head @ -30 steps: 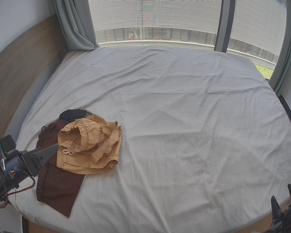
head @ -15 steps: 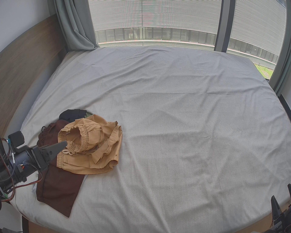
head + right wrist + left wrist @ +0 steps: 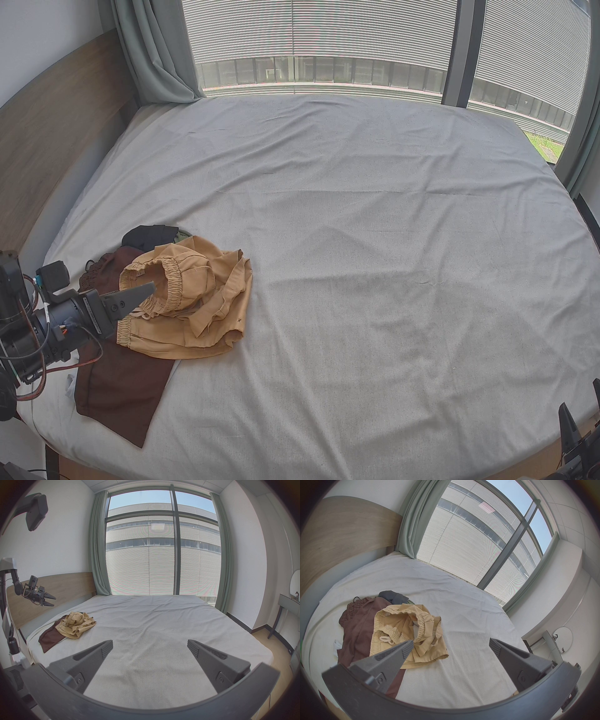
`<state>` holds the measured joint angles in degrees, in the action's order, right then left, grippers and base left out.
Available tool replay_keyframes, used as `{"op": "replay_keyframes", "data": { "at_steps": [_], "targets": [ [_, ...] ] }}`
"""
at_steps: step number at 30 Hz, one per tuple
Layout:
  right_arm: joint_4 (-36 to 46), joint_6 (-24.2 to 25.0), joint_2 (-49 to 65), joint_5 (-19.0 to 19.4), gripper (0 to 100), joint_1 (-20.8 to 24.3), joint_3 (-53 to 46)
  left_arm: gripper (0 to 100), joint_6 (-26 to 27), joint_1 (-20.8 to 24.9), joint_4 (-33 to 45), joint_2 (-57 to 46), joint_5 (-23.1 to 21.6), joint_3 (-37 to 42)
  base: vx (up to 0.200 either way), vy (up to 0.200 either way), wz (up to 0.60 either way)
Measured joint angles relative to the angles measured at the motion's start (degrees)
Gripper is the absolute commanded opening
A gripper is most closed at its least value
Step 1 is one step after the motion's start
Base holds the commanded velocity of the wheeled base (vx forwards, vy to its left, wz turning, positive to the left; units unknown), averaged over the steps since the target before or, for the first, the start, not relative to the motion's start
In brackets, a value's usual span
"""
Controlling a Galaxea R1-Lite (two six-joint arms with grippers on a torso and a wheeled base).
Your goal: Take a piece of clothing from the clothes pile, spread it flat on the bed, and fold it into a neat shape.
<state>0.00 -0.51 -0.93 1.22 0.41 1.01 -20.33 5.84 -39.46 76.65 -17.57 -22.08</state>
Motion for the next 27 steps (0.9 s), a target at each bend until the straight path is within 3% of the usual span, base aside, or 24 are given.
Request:
{"op": "replay_keyframes", "data": {
  "at_steps": [16, 27],
  "targets": [
    [0.02, 0.0, 0.0, -0.02, 100, 0.0, 0.0, 100, 0.09, -2.6, -3.45, 9.4, -1.23, -2.45, 0.0, 0.0, 0.0],
    [0.0, 0.02, 0.0, -0.02, 100, 0.0, 0.0, 100, -0.07, -2.84, -13.49, 18.88, -0.82, -4.74, 0.0, 0.0, 0.0]
  ]
}}
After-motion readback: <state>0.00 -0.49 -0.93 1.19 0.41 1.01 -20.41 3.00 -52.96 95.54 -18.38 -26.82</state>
